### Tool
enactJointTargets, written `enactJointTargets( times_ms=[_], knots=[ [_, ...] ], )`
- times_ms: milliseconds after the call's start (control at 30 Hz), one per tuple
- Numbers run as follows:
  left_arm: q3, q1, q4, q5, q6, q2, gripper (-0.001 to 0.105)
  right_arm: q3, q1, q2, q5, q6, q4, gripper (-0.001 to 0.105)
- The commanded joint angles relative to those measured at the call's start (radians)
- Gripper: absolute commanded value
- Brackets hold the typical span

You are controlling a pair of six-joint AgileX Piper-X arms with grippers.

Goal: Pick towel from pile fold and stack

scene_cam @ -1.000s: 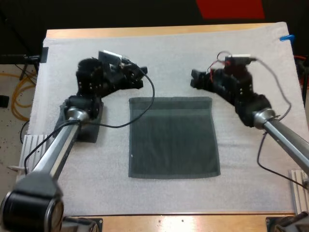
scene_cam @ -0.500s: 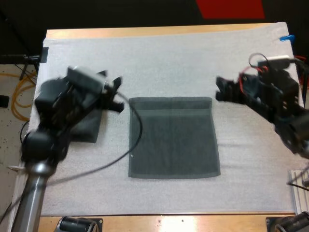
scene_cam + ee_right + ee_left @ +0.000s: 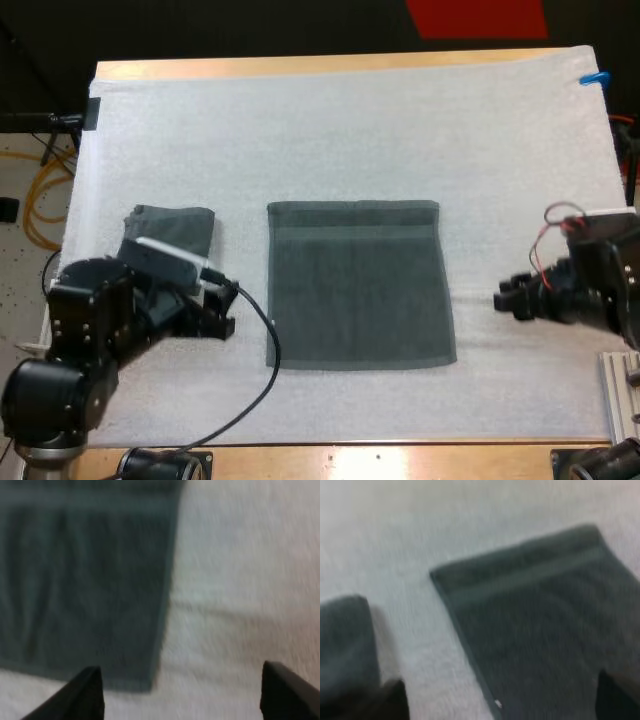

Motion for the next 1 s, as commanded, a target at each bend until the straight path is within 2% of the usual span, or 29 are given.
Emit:
enactJointTargets(
  times_ms=[0, 167, 300, 367, 433, 600, 833, 967],
  knots=[
    [0.022, -0.001, 0.033, 0.004, -0.011, -0.018, 0.073, 0.036, -0.003, -0.018, -0.003, -0.002, 0.032, 0.063],
    [0.11, -0.001, 0.045, 0.004, -0.037, -0.059, 0.073, 0.208, -0.003, -0.036, -0.032, 0.006, -0.004, 0.063],
    [0.197, -0.001, 0.04, 0.017, -0.054, -0.066, 0.073, 0.363, -0.003, -0.033, -0.046, 0.048, -0.154, 0.063],
    [0.234, -0.001, 0.027, 0.029, -0.054, -0.066, 0.073, 0.434, -0.003, -0.026, -0.096, 0.051, -0.233, 0.063],
    [0.275, -0.001, 0.014, 0.045, -0.054, -0.066, 0.073, 0.502, -0.003, 0.005, -0.148, 0.109, -0.327, 0.063],
    [0.322, -0.001, -0.016, 0.103, -0.063, -0.066, 0.073, 0.569, -0.003, 0.122, -0.292, 0.256, -0.512, 0.063],
    [0.322, -0.001, -0.045, 0.116, -0.068, -0.066, 0.073, 0.573, -0.003, 0.33, -0.497, 0.437, -0.775, 0.063],
    [0.322, -0.001, -0.045, 0.116, -0.071, -0.066, 0.073, 0.573, -0.003, 0.413, -0.584, 0.487, -0.852, 0.063]
  ],
)
